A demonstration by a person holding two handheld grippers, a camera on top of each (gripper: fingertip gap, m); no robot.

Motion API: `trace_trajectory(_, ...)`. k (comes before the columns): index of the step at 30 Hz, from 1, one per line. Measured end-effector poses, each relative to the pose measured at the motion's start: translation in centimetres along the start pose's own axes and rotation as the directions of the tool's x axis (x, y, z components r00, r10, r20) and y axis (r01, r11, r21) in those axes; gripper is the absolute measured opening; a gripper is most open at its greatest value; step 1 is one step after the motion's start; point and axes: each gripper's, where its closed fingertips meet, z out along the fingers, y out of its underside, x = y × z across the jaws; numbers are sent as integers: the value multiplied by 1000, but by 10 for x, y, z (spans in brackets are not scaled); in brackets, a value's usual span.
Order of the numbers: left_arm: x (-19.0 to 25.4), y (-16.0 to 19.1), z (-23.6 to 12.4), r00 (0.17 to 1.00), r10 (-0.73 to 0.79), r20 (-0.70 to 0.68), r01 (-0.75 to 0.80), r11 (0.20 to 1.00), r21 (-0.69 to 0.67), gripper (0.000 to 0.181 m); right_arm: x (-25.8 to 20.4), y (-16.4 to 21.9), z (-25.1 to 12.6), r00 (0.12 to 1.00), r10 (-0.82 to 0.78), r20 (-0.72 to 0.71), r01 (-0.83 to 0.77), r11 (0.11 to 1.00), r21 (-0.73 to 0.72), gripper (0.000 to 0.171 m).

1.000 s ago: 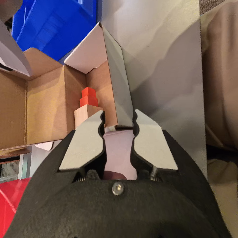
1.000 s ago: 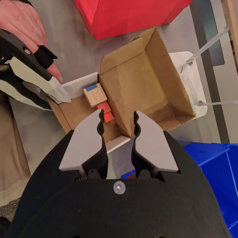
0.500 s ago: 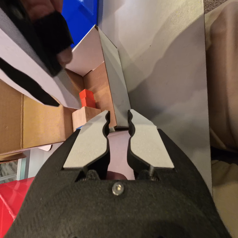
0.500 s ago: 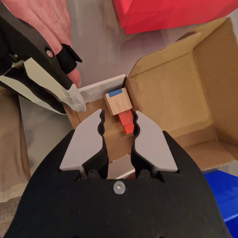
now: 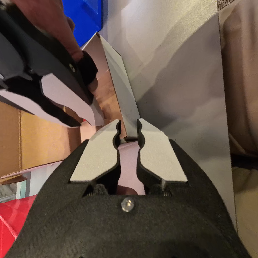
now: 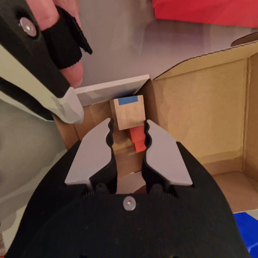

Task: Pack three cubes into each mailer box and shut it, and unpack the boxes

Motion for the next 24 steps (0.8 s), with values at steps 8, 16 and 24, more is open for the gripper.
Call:
trace_trajectory(8, -1, 0, 0, 1000, 7, 0, -7, 1000, -2, 21, 2, -3, 2, 1000, -29, -8, 29, 999, -28, 55)
trace_trajectory(16, -4, 7, -2, 1000, 5, -1, -5, 1000, -15, 24, -3, -1, 17, 999, -38, 21, 39, 998, -56, 46)
trace_trajectory(24, -8, 13, -3, 1000, 5, 18, -5, 999, -42, 37, -3, -8, 9, 999, -14, 38, 14, 1000, 4, 44)
